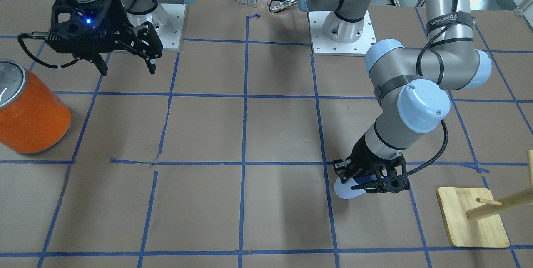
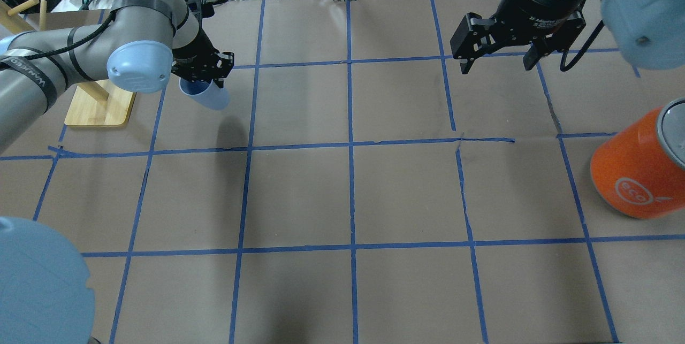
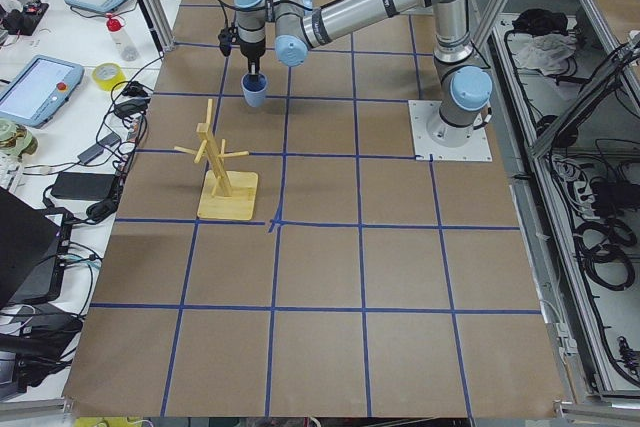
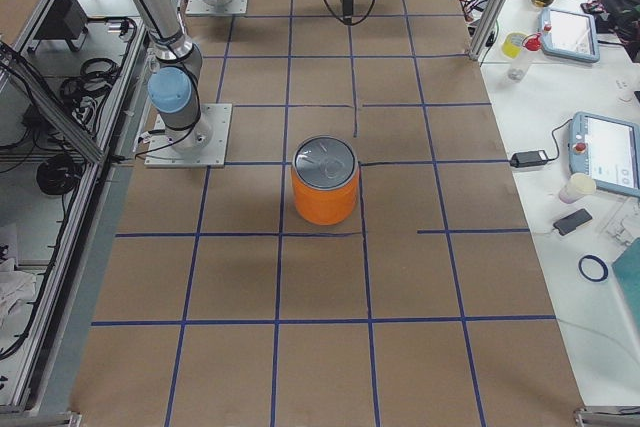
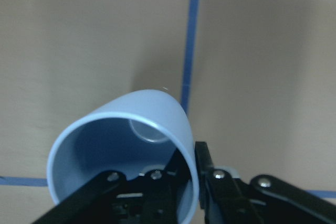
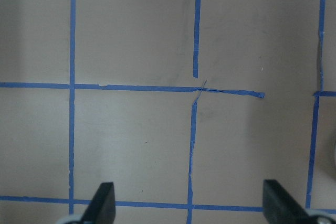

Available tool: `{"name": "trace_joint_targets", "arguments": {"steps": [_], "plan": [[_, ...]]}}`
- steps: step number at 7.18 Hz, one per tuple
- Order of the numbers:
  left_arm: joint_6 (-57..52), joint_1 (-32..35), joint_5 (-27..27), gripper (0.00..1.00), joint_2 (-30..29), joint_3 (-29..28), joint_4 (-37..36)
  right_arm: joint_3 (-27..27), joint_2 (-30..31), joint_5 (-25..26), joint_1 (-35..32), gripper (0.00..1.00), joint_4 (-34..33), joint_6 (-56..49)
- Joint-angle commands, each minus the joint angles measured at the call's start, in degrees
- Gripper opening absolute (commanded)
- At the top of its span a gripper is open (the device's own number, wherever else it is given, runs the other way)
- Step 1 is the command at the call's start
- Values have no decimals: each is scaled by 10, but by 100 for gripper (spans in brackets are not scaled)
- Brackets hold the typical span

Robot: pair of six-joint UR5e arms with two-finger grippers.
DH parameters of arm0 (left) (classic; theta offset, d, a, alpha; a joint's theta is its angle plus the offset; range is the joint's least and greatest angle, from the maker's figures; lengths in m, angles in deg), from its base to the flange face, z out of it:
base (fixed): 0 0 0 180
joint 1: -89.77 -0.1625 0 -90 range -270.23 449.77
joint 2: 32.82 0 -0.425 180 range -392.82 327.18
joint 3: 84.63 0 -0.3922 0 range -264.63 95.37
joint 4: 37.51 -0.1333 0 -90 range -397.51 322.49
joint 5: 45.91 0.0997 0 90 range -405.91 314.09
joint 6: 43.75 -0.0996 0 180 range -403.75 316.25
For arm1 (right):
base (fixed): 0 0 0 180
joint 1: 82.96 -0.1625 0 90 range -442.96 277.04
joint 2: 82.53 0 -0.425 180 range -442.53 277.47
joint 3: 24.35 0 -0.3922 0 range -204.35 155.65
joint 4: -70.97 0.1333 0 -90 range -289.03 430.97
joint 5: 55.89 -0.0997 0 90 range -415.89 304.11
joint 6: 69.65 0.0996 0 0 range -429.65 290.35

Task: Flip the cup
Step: 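Rotate the cup upright with the left gripper and set it down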

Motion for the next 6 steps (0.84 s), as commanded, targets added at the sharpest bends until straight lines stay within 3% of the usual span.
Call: {"name": "trace_joint_targets", "arguments": {"steps": [1, 5, 6], "plan": [[-51, 0, 41, 0, -19, -8, -24, 0, -1, -1, 0, 100, 0, 0], [-96, 0, 48, 0, -57, -29, -40, 0, -1, 0, 1, 100, 0, -1], [-99, 0, 45, 21, -57, -23, -38, 0, -1, -1, 1, 100, 0, -1]]}}
